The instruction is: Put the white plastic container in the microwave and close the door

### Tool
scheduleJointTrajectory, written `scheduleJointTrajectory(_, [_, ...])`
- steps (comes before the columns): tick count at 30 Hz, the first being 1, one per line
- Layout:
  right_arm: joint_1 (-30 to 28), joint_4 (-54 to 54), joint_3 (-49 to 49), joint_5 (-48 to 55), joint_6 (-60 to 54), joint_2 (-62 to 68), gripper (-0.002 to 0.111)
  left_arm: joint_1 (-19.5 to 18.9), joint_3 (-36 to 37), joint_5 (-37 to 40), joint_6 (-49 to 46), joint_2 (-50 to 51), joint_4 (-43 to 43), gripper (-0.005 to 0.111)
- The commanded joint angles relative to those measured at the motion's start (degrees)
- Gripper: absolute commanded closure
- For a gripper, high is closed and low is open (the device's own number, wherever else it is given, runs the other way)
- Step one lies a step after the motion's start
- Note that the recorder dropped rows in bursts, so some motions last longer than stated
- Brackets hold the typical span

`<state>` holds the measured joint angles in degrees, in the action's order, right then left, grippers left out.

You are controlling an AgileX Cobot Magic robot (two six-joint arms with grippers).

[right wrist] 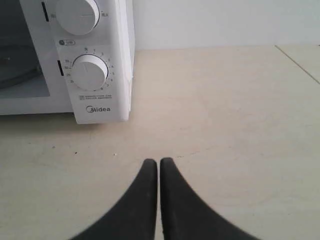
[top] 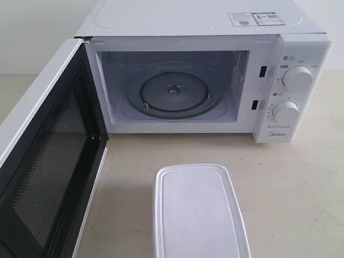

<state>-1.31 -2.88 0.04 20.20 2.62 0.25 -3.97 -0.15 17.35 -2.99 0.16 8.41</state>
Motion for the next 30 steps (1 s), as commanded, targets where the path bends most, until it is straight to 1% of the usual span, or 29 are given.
scheduleJointTrajectory(1, [-0.34, -0.4, -0.04, -0.71, 0.0, -0.25, 0.108, -0.12, 0.15, -0.43, 0.41, -0.16, -0.27, 0.102])
scheduleJointTrajectory(30, [0.29, -0.4, -0.04, -0.31, 0.05, -0.25, 0.108, -0.12, 0.15, -0.43, 0.41, -0.16, -0.27, 0.102])
